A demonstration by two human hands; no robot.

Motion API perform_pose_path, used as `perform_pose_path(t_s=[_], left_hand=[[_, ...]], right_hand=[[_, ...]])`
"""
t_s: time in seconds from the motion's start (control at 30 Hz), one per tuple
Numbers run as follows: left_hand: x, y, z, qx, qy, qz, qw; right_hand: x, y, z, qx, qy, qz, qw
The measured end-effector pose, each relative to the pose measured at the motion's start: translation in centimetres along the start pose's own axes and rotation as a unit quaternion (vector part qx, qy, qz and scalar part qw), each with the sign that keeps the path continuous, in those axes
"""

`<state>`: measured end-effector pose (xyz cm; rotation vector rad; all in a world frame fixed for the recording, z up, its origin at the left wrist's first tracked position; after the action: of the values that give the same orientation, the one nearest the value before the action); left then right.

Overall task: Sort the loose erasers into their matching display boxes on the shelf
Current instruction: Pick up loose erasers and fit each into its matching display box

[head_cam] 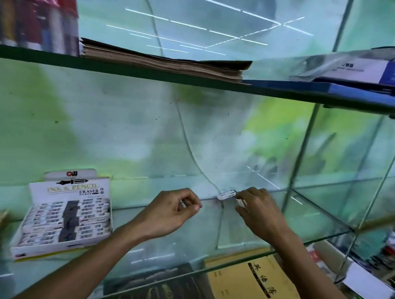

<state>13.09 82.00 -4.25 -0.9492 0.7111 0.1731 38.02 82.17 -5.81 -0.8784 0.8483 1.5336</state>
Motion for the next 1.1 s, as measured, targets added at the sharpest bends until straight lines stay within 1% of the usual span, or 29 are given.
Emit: perform_pose_path(t_s=[0.13,0.2,0.33,0.43,0.5,0.53,0.6,0.7,0.77,0.8,0.83,0.87,0.9,0.97,1.03,1.07,1.1], left_hand=[[1.3,-0.3,0.9,0.011,0.013,0.033,0.999],[1.6,-0.3,1.2,0.012,0.018,0.042,0.999],[1.9,-0.2,1.4,0.000,0.025,0.037,0.999],[1.8,-0.3,1.5,-0.010,0.020,0.021,1.000],[1.6,-0.3,1.5,-0.021,0.021,0.010,1.000],[1.5,-0.3,1.4,-0.027,0.023,0.006,0.999],[1.2,-0.2,1.3,-0.038,0.023,-0.003,0.999],[0.7,-0.2,1.1,-0.045,0.014,-0.011,0.999],[0.4,-0.1,1.0,-0.054,0.007,-0.031,0.998],[0.2,0.0,1.0,-0.065,0.003,-0.052,0.997],[0.1,0.1,0.9,-0.079,-0.001,-0.081,0.994],[-0.1,0.1,0.8,-0.095,-0.004,-0.120,0.988],[-0.3,0.2,0.8,-0.111,-0.009,-0.169,0.979],[-0.7,0.2,0.6,-0.150,-0.022,-0.276,0.949],[-1.1,0.1,0.5,-0.186,-0.027,-0.365,0.912],[-1.4,0.1,0.3,-0.197,-0.029,-0.397,0.896],[-1.7,0.1,0.2,-0.203,-0.030,-0.424,0.882]], right_hand=[[0.4,-1.3,0.4,-0.012,0.046,-0.086,0.995],[0.4,-1.5,0.5,-0.019,0.042,-0.107,0.993],[1.0,-1.9,0.6,-0.036,0.002,-0.106,0.994],[1.3,-2.3,1.0,-0.015,-0.053,-0.069,0.996],[0.9,-2.4,1.2,0.034,-0.095,0.031,0.994],[0.6,-2.4,1.2,0.070,-0.111,0.104,0.986],[-0.1,-2.5,1.1,0.153,-0.124,0.239,0.951],[-0.3,-2.5,0.9,0.244,-0.117,0.395,0.878],[-0.4,-2.0,0.8,0.261,-0.115,0.484,0.827],[-0.6,-1.5,0.6,0.256,-0.113,0.519,0.808],[-0.9,-0.8,0.4,0.244,-0.114,0.542,0.796],[-1.2,0.1,0.3,0.224,-0.119,0.549,0.796],[-1.5,1.1,0.1,0.197,-0.130,0.542,0.807],[-2.2,3.5,-0.4,0.125,-0.157,0.497,0.844],[-2.8,6.4,-1.0,0.034,-0.191,0.420,0.887],[-3.0,7.7,-1.3,-0.021,-0.223,0.363,0.904],[-3.0,8.9,-1.5,-0.079,-0.258,0.303,0.914]])
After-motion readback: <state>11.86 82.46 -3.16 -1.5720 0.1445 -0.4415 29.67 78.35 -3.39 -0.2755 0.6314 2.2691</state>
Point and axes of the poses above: each hand's wrist, its own z-axis towards the middle knuckle, its own x-axis out of the palm, y = z × x, the point moved 2 cm from there along z, towards the middle knuckle
